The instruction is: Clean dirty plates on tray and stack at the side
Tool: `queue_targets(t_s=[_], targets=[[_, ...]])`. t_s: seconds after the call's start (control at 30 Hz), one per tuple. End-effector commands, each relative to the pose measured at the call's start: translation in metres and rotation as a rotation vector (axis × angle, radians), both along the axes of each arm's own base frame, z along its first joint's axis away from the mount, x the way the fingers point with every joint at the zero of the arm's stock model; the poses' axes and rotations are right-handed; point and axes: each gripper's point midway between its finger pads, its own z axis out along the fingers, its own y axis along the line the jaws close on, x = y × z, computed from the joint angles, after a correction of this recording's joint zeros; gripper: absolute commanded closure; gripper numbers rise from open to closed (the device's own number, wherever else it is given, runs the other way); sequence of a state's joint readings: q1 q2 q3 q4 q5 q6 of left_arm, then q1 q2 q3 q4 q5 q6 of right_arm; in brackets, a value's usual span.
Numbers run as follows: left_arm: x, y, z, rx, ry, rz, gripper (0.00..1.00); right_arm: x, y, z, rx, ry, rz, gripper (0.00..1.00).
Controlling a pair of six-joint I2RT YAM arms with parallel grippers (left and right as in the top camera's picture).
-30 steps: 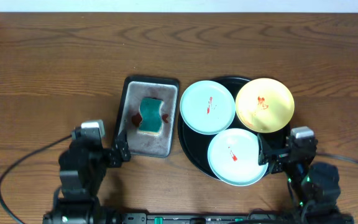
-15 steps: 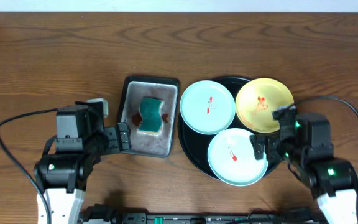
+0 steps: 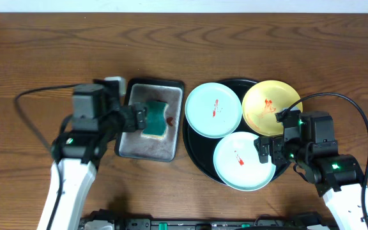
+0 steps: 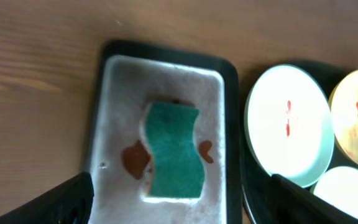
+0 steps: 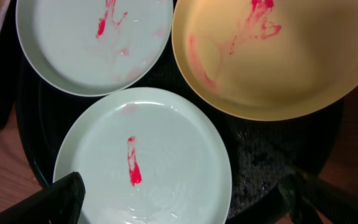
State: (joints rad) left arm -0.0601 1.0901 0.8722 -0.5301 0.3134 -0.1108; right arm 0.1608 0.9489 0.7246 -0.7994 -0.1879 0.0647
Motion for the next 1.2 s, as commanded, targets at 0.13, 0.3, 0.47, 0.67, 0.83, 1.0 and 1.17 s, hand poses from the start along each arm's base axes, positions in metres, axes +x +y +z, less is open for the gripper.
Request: queue_targets(t_s=[0.13, 0.3, 0.47, 0.67, 0.83, 1.0, 1.17], targets=[[0.022, -0.025, -0.062, 0.17, 0.134, -0.026, 0.14, 0.003, 0.001, 0.007, 0.017, -0.015, -0.008, 0.01], [0.029, -0.036, -0.101, 0.195, 0.217, -0.019, 0.17, 0.003, 0.001, 0.007, 0.017, -0.015, -0.008, 0.01], [0.034, -0.038, -0.131, 0.186, 0.282, 0.014, 0.26, 0.003, 0.001, 0.007, 0.017, -0.014, -0.008, 0.01], [0.029, -0.042, -0.158, 0.199, 0.349, 0.005, 0.32, 0.003, 0.001, 0.007, 0.017, -0.014, -0.008, 0.01], [0.027, -0.043, -0.166, 0.207, 0.37, -0.002, 0.5, 0.003, 0.001, 0.007, 0.017, -0.014, -0.008, 0.01], [0.026, -0.043, -0.165, 0.208, 0.37, -0.001, 0.93, 0.003, 0.001, 0.007, 0.017, -0.015, -0.008, 0.01], [0.029, -0.041, -0.147, 0.207, 0.327, 0.009, 0.92, 0.003, 0.001, 0.007, 0.017, -0.015, -0.008, 0.01]])
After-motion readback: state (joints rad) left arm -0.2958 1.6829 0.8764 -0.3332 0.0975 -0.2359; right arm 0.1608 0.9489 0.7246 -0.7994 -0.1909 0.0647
